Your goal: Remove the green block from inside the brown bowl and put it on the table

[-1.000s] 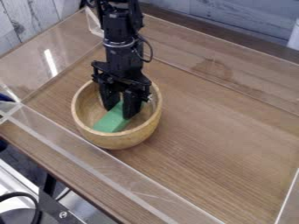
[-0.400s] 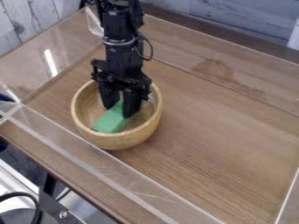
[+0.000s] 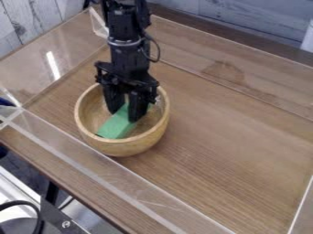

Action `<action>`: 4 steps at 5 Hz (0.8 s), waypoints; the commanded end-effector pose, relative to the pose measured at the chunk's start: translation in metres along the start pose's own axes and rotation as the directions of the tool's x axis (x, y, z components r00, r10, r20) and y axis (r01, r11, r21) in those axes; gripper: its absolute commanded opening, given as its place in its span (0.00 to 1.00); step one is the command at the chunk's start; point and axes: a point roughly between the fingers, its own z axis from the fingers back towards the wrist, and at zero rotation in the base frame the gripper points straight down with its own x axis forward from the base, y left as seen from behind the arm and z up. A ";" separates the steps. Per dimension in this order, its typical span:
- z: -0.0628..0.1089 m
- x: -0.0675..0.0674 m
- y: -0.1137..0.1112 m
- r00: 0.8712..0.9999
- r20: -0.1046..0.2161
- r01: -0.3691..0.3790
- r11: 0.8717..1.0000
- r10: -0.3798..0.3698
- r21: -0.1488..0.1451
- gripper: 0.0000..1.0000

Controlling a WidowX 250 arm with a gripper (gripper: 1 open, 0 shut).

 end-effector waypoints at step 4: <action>0.032 0.009 -0.002 0.997 0.074 -0.006 1.000 0.005 0.022 0.00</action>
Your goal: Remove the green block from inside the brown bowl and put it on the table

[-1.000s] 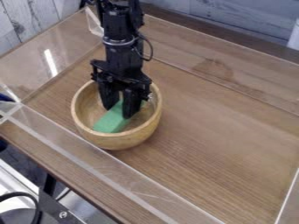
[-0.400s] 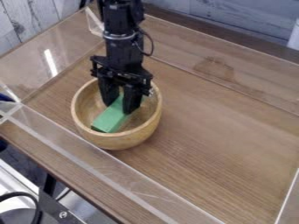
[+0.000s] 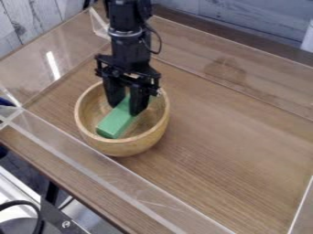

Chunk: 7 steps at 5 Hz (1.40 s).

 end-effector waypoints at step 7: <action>0.045 0.016 -0.014 0.995 0.100 -0.013 1.000 0.012 0.004 0.00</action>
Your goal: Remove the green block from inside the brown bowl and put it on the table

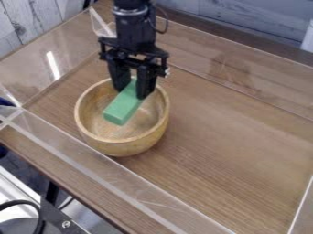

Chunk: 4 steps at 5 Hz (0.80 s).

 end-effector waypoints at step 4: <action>0.010 0.045 -0.092 0.992 0.093 0.089 0.996 -0.087 -0.012 0.00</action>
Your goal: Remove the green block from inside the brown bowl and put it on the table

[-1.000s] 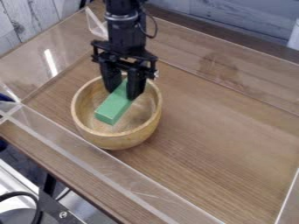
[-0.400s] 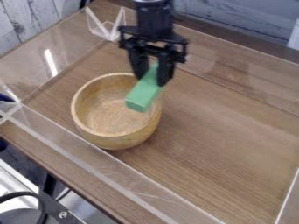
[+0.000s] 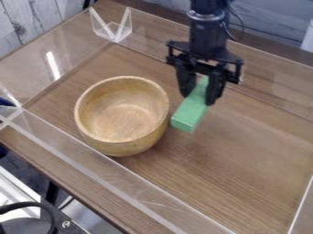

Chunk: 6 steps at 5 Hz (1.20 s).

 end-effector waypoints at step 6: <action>-0.016 0.024 -0.011 0.998 0.047 0.034 0.999 -0.034 -0.005 1.00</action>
